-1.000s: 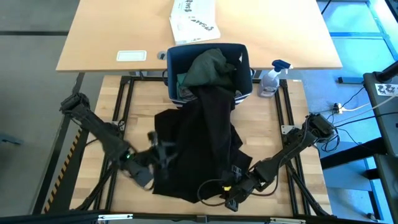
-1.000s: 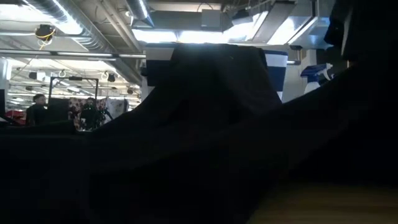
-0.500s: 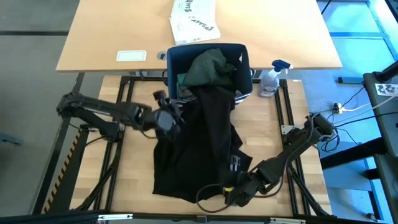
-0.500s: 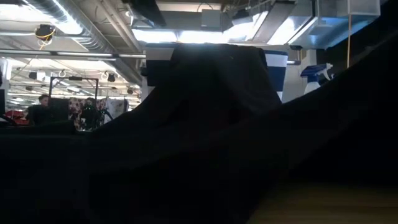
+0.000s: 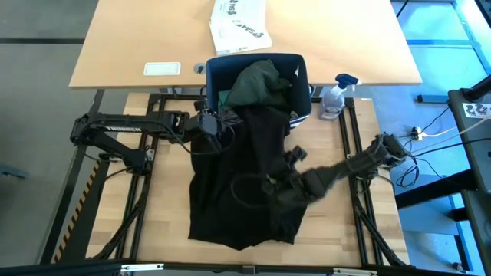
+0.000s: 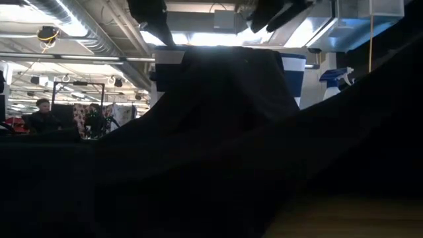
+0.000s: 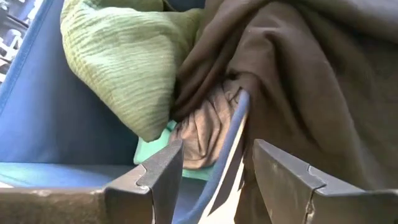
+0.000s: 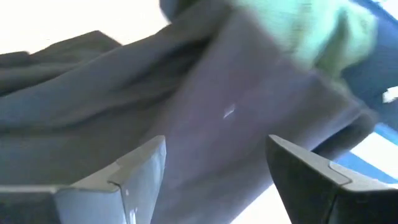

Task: Fold Laundry from Bin
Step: Remove the black shirt from the blue bin

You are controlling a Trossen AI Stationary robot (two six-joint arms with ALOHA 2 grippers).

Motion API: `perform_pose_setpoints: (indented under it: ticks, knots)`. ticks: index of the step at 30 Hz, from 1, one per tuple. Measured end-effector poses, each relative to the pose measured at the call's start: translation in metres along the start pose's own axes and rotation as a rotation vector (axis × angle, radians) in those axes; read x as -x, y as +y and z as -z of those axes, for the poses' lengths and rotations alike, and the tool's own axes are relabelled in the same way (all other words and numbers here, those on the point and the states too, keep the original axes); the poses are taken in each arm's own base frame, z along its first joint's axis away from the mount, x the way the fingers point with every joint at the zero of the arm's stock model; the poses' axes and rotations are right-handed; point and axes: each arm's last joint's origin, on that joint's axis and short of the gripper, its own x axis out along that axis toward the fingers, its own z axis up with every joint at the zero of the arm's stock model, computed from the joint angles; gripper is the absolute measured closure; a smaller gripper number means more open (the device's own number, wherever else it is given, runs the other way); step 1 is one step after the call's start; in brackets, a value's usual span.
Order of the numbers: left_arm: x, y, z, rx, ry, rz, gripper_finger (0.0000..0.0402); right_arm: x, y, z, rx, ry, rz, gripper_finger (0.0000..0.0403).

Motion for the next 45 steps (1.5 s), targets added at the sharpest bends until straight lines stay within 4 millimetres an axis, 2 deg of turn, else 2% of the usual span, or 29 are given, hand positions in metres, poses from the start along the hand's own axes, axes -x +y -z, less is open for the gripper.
perform_pose_setpoints:
  ticks: [8, 13, 15, 19, 24, 25, 29, 34, 38, 41, 45]
  knots:
    - [0.002, -0.004, -0.001, -0.029, -0.009, 0.01, 0.0212, -0.051, -0.023, -0.028, 0.001, 0.025, 0.063, 0.0127]
    - [-0.001, 0.001, 0.0, -0.017, 0.003, -0.006, 0.0212, -0.068, -0.029, -0.04, -0.002, 0.046, -0.014, 0.0129]
    - [-0.002, 0.003, 0.001, -0.011, 0.008, -0.011, 0.0212, -0.071, -0.03, -0.042, -0.003, 0.049, -0.021, 0.0143]
    - [-0.004, 0.006, 0.001, -0.004, 0.014, -0.019, 0.0212, -0.071, -0.03, -0.042, 0.023, 0.034, -0.001, 0.0216]
    - [-0.005, 0.009, 0.002, 0.004, 0.02, -0.026, 0.0212, -0.071, -0.031, -0.042, 0.064, 0.032, 0.005, 0.0363]
    - [-0.006, 0.009, 0.002, 0.006, 0.021, -0.027, 0.0212, -0.071, -0.031, -0.042, 0.074, 0.03, 0.005, 0.0382]
    - [-0.006, 0.011, 0.002, 0.009, 0.024, -0.03, 0.0212, -0.069, -0.032, -0.045, 0.084, 0.015, 0.032, 0.0386]
    - [-0.006, 0.011, 0.002, 0.01, 0.024, -0.042, 0.0212, -0.048, -0.03, -0.058, 0.115, -0.034, 0.018, 0.0399]
    - [-0.006, 0.011, 0.002, 0.01, 0.026, -0.056, 0.0212, -0.009, -0.022, -0.068, 0.123, -0.101, -0.048, 0.0401]
    - [-0.006, 0.011, 0.002, 0.011, 0.027, -0.06, 0.0212, 0.026, -0.011, -0.063, 0.128, -0.136, -0.125, 0.0401]
    - [-0.006, 0.011, 0.002, 0.011, 0.027, -0.061, 0.0212, 0.07, 0.006, -0.043, 0.106, -0.156, -0.251, 0.0402]
